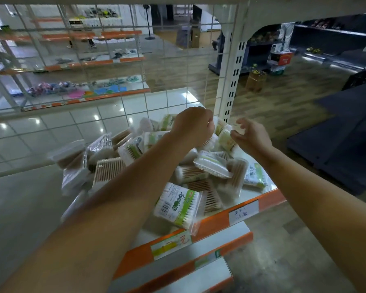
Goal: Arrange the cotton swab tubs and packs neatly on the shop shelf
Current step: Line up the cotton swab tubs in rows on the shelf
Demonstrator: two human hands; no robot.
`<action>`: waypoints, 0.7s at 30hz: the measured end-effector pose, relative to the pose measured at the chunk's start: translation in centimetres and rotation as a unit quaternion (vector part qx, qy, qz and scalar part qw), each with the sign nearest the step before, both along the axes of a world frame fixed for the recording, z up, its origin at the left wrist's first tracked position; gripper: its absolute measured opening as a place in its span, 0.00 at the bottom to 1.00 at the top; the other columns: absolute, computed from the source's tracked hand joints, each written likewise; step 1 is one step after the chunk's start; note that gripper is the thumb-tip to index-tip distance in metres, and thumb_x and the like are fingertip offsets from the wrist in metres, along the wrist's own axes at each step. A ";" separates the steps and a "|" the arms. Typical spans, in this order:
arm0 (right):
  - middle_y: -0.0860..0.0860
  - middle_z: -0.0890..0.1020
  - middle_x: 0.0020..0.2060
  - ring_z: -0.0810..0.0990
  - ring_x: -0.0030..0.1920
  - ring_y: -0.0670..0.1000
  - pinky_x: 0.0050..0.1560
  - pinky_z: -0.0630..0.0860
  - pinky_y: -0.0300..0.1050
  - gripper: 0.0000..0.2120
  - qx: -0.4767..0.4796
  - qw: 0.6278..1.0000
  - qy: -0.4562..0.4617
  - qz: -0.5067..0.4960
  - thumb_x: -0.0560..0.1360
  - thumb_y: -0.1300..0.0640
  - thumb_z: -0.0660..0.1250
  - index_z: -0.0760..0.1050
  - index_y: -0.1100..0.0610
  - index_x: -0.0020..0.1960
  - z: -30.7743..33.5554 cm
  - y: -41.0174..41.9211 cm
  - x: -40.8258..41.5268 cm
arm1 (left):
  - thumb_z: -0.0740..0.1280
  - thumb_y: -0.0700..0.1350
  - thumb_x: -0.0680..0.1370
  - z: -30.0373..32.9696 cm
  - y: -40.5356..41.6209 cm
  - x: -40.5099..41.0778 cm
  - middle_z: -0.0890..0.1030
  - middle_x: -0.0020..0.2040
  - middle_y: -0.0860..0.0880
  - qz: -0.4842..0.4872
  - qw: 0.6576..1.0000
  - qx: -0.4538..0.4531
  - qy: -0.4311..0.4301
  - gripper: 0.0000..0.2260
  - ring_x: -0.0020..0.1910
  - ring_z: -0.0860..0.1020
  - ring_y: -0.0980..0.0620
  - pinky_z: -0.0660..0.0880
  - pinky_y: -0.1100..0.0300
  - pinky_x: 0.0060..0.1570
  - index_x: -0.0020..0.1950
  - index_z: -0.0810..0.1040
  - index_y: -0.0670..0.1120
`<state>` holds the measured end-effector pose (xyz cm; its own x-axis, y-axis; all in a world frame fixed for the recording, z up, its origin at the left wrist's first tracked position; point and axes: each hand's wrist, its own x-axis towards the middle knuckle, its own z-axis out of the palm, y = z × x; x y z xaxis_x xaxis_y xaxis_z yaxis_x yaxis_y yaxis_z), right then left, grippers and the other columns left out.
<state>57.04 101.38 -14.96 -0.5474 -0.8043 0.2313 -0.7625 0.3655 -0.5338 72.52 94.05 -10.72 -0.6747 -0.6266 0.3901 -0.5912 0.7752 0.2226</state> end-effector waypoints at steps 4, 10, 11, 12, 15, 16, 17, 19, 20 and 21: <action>0.56 0.79 0.55 0.76 0.55 0.56 0.50 0.72 0.46 0.19 0.035 0.999 0.008 0.006 0.74 0.53 0.66 0.72 0.57 0.63 -0.7 0.5 -0.2 | 0.59 0.44 0.78 -0.5 0.3 -0.6 0.81 0.48 0.46 -0.007 1.000 0.012 -0.005 0.11 0.46 0.78 0.46 0.73 0.57 0.43 0.52 0.80 0.43; 0.52 0.76 0.48 0.75 0.46 0.52 0.43 0.72 0.46 0.24 0.105 0.993 -0.046 0.024 0.71 0.46 0.70 0.69 0.57 0.62 -1.8 1.1 -0.5 | 0.60 0.42 0.77 -1.4 0.6 -0.9 0.81 0.45 0.45 -0.010 1.000 0.006 -0.002 0.10 0.44 0.78 0.45 0.72 0.57 0.40 0.47 0.80 0.42; 0.52 0.76 0.48 0.75 0.47 0.52 0.44 0.73 0.46 0.26 0.108 0.992 -0.061 0.029 0.70 0.47 0.71 0.68 0.57 0.62 -2.0 1.2 -0.6 | 0.60 0.42 0.76 -1.4 0.7 -0.8 0.81 0.44 0.45 -0.012 1.000 0.006 -0.001 0.10 0.43 0.78 0.45 0.72 0.57 0.40 0.47 0.80 0.42; 0.53 0.77 0.50 0.76 0.48 0.53 0.46 0.75 0.48 0.27 0.108 0.991 -0.076 0.032 0.69 0.48 0.72 0.68 0.57 0.63 -2.1 1.3 -0.7 | 0.60 0.42 0.76 -1.5 0.7 -0.8 0.81 0.44 0.45 -0.014 1.000 0.007 0.000 0.10 0.43 0.78 0.46 0.72 0.57 0.40 0.47 0.80 0.42; 0.56 0.78 0.52 0.78 0.50 0.55 0.51 0.77 0.54 0.28 0.099 0.988 -0.112 0.032 0.67 0.51 0.75 0.69 0.58 0.62 -2.5 1.4 -0.8 | 0.60 0.42 0.77 -1.5 0.8 -0.6 0.81 0.44 0.45 -0.017 1.000 0.013 0.002 0.10 0.43 0.77 0.46 0.73 0.57 0.41 0.48 0.80 0.42; 0.56 0.78 0.52 0.78 0.50 0.56 0.52 0.77 0.55 0.28 0.093 0.988 -0.122 0.032 0.66 0.52 0.75 0.69 0.58 0.61 -2.5 1.4 -0.8 | 0.60 0.42 0.77 -1.5 0.8 -0.6 0.81 0.45 0.45 -0.018 1.000 0.017 0.004 0.10 0.44 0.77 0.45 0.73 0.57 0.42 0.49 0.80 0.42; 0.56 0.79 0.52 0.78 0.50 0.56 0.52 0.77 0.55 0.27 0.086 0.987 -0.132 0.033 0.66 0.53 0.76 0.70 0.59 0.61 -2.6 1.4 -0.8 | 0.60 0.42 0.77 -1.4 0.8 -0.5 0.81 0.46 0.45 -0.019 1.000 0.020 0.005 0.10 0.45 0.77 0.45 0.74 0.56 0.43 0.49 0.80 0.42; 0.54 0.78 0.51 0.77 0.49 0.54 0.48 0.77 0.51 0.27 0.075 0.987 -0.142 0.031 0.67 0.54 0.75 0.69 0.59 0.61 -2.6 1.5 -0.8 | 0.60 0.43 0.77 -1.5 0.9 -0.3 0.81 0.47 0.45 -0.021 1.000 0.022 0.005 0.10 0.45 0.78 0.46 0.75 0.55 0.45 0.50 0.80 0.42; 0.53 0.76 0.50 0.75 0.47 0.52 0.44 0.75 0.47 0.27 0.070 0.987 -0.142 0.030 0.67 0.55 0.75 0.69 0.59 0.62 -2.6 1.6 -0.8 | 0.60 0.43 0.77 -1.5 0.9 -0.2 0.81 0.47 0.45 -0.022 0.999 0.023 0.004 0.10 0.45 0.78 0.46 0.76 0.54 0.45 0.50 0.81 0.42; 0.52 0.75 0.49 0.74 0.46 0.51 0.41 0.72 0.44 0.27 0.067 0.988 -0.137 0.030 0.68 0.55 0.74 0.68 0.58 0.63 -2.6 1.6 -0.9 | 0.60 0.43 0.77 -1.6 0.9 -0.1 0.81 0.47 0.45 -0.023 0.999 0.025 0.003 0.11 0.45 0.78 0.46 0.76 0.55 0.45 0.50 0.81 0.42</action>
<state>56.15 102.99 -17.55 -0.5258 -0.8501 -0.0303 -0.6179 0.4062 -0.6732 72.46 94.94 -12.28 -0.7006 -0.6144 0.3629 -0.5541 0.7889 0.2658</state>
